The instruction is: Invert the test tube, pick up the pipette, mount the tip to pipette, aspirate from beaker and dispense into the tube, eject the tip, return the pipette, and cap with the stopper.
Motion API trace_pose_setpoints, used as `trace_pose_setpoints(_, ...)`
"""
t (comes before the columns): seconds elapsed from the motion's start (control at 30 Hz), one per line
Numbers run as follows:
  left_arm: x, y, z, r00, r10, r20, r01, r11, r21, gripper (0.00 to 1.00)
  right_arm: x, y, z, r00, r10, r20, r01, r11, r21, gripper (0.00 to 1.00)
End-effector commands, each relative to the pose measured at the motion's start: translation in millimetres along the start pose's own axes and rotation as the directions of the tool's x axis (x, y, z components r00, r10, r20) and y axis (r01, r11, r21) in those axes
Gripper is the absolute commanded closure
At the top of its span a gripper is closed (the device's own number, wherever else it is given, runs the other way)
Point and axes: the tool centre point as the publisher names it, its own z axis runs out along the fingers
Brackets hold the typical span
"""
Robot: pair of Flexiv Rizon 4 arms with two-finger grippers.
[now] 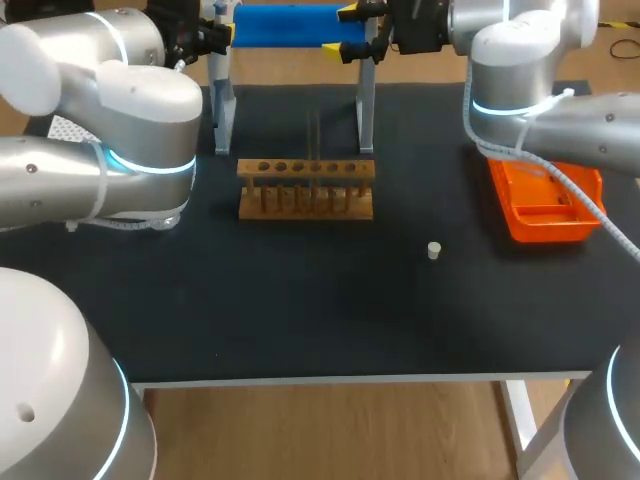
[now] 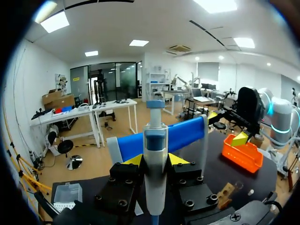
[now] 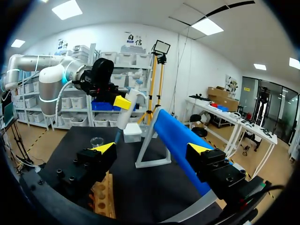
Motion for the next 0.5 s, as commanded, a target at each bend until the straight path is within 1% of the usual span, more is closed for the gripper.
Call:
trace_pose_setpoints(0.03, 0.3, -7.0, 14, 0.999, -0.011, 0.037, 0.012, 0.999, -0.031, 1.00, -1, 1, -1, 1.000, 0.000, -0.005, 0.000, 1.000, 0.004, 0.00)
trace_pose_setpoints(0.17, -4.8, -10.2, 21, 0.998, -0.015, 0.056, 0.018, 0.999, -0.045, 1.00, -1, 1, -1, 1.000, 0.000, -0.005, 0.000, 1.000, 0.004, 0.00)
trace_pose_setpoints(0.33, -6.3, -13.2, 28, 0.996, -0.025, 0.082, 0.030, 0.998, -0.062, 1.00, -1, 1, -1, 1.000, 0.000, -0.005, 0.000, 1.000, 0.004, 0.00)
trace_pose_setpoints(0.5, -6.7, -15.5, 32, 0.989, -0.051, 0.136, 0.062, 0.995, -0.083, 1.00, -1, 1, -1, 1.000, 0.000, -0.005, 0.000, 1.000, 0.004, 0.00)
